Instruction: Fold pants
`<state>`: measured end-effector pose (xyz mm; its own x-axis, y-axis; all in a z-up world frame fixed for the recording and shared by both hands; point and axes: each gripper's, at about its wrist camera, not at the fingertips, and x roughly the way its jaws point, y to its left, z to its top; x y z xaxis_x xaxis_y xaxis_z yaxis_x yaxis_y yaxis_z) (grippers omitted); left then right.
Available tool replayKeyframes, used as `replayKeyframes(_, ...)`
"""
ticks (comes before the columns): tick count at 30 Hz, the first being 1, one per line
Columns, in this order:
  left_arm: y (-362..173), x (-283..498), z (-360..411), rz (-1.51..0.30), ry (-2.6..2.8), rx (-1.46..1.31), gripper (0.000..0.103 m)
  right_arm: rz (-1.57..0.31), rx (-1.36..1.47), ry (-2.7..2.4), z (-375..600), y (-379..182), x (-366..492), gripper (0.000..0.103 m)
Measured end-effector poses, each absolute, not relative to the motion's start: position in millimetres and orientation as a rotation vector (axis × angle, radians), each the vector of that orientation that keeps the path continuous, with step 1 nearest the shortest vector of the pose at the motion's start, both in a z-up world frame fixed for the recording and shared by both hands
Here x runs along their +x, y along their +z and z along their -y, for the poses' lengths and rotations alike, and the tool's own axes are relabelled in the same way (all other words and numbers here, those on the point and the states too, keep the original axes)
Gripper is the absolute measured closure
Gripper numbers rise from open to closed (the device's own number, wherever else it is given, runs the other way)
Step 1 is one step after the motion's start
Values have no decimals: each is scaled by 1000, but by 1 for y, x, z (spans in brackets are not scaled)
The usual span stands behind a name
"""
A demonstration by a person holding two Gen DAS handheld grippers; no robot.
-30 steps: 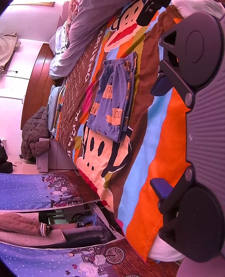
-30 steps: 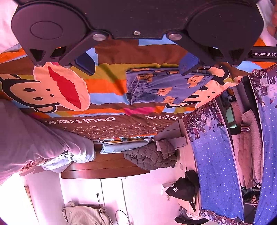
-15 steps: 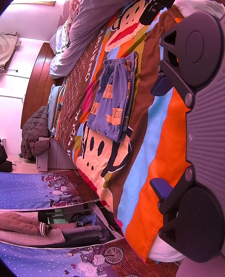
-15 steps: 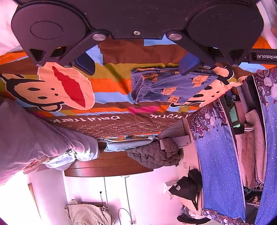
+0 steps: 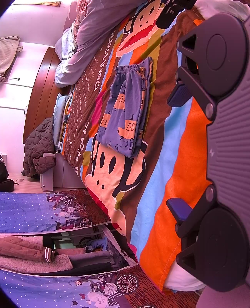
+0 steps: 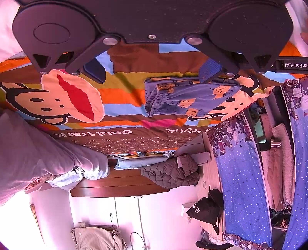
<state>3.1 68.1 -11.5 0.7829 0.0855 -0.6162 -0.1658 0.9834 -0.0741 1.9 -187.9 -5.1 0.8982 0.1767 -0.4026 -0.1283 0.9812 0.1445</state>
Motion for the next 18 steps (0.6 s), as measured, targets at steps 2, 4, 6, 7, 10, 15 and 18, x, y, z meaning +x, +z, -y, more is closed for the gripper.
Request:
replayKeyframes(2,-11,3,-68,-658,136,-126,0,-428,116,158,188,-5,2,1)
replayKeyframes(4,-11,3,-68,-658,136,-126,0,-429,116,159,188,-5,2,1)
replayKeyframes(6,-11,3,-68,-658,136,-126,0,-432,116,160,188,-6,2,1)
replayKeyframes(7,-11,3,-68,-658,136,-126,0,-432,116,161,187,-7,1,1)
replayKeyframes(10,-12,3,-68,-656,136,-131,0,-435,118,169,187,-7,1,1)
replayKeyframes(15,-11,4,-70,-653,139,-142,0,-435,117,187,187,-9,0,1)
replayKeyframes(18,-10,4,-70,-654,140,-139,0,-435,114,190,187,-8,1,1)
